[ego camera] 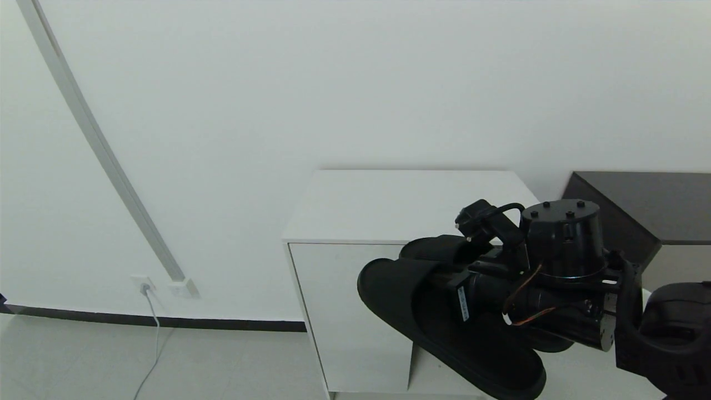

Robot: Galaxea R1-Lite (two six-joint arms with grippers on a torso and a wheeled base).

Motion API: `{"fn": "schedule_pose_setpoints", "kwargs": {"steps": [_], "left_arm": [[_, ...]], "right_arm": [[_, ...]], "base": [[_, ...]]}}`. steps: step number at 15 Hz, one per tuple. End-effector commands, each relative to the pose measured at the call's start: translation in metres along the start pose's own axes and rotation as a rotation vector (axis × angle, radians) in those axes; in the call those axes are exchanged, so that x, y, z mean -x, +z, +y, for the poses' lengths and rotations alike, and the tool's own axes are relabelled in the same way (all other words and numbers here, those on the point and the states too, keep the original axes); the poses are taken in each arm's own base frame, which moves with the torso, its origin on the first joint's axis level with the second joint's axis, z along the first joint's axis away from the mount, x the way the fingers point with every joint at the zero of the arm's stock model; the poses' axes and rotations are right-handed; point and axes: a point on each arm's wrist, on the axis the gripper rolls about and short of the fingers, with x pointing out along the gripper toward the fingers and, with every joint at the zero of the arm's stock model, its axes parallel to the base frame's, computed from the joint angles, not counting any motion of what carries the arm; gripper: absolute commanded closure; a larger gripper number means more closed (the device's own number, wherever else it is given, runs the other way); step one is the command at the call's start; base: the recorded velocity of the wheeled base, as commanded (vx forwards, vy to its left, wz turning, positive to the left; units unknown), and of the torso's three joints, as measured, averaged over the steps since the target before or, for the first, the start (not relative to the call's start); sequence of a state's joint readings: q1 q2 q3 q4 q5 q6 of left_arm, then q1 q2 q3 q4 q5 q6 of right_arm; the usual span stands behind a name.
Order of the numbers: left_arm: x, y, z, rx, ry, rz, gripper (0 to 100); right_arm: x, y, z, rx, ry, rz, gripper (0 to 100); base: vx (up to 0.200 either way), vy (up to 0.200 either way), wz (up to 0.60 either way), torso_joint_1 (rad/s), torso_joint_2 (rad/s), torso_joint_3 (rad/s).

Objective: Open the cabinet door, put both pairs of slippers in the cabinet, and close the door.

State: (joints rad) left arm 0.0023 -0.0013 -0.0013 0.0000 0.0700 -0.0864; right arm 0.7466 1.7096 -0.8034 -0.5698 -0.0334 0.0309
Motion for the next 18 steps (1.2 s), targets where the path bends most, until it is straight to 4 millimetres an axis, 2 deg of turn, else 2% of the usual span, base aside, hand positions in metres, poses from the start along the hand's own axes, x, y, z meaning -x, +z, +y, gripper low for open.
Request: {"fn": "schedule_pose_setpoints", "kwargs": {"steps": [1,7,18], "left_arm": [[-0.0001,0.0001,0.0,0.001,0.001,0.001,100],[-0.0001,0.0001,0.0,0.001,0.001,0.001,100],[-0.0001,0.0001,0.0,0.001,0.001,0.001,100]], "right_arm": [[-0.0006,-0.0008,0.0001,0.0,0.0,0.003,100],[0.0,0.0006,-0.0003,-0.001,-0.001,-0.02,100],[0.0019,-0.0088,0.0012,0.026,0.007,-0.049,100]], "base": [[0.0,-0.2,0.0,0.012,0.0,-0.002],[0.0,-0.2,0.0,0.004,0.0,0.005],[0.0,0.0,0.0,0.0,0.0,0.0]]}}
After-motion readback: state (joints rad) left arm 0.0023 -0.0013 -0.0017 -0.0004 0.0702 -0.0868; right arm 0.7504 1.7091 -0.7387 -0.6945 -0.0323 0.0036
